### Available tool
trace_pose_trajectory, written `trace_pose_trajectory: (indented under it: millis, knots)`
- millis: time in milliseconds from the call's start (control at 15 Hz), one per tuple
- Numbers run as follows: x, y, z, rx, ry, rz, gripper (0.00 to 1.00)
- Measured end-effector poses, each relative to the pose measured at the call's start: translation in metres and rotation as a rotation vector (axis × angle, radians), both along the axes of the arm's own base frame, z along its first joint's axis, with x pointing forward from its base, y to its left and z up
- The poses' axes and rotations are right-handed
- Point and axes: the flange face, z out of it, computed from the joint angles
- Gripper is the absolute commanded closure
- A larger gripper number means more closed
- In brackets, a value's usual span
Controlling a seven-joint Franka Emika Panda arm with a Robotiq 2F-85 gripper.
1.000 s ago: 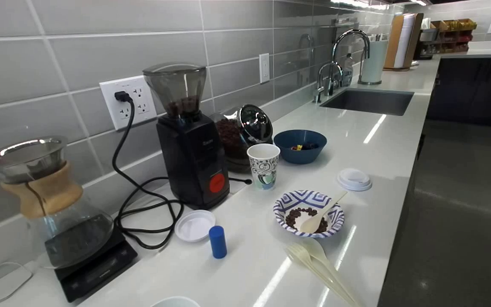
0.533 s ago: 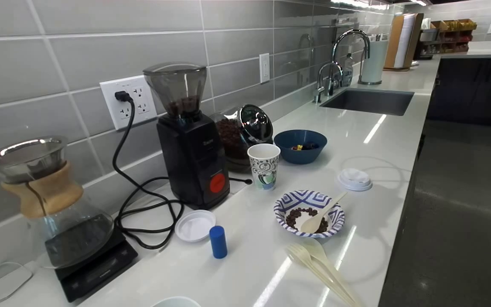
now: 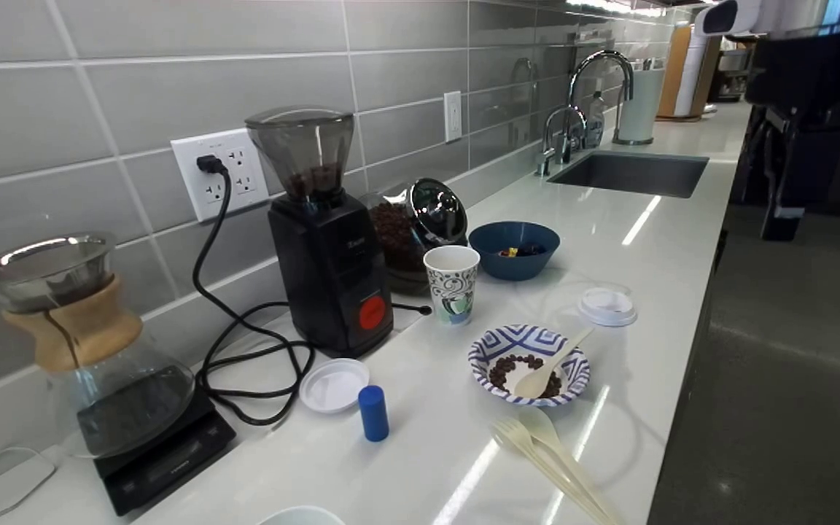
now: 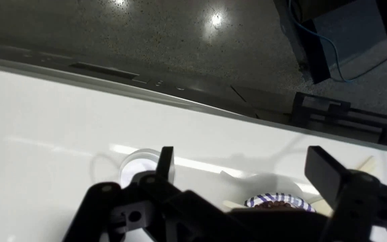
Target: Move the spoon from the bowl to the countertop
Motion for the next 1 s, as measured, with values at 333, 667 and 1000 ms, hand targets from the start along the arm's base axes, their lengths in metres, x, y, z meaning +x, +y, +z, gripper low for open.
trace_pose_trajectory:
  millis: [333,667,1000]
  knots:
    - [0.000,-0.008,-0.031,0.001,-0.027,0.154,0.00]
    - [0.000,-0.007,-0.030,0.001,-0.029,0.155,0.00]
    - [0.006,0.035,-0.050,0.086,-0.051,0.321,0.00]
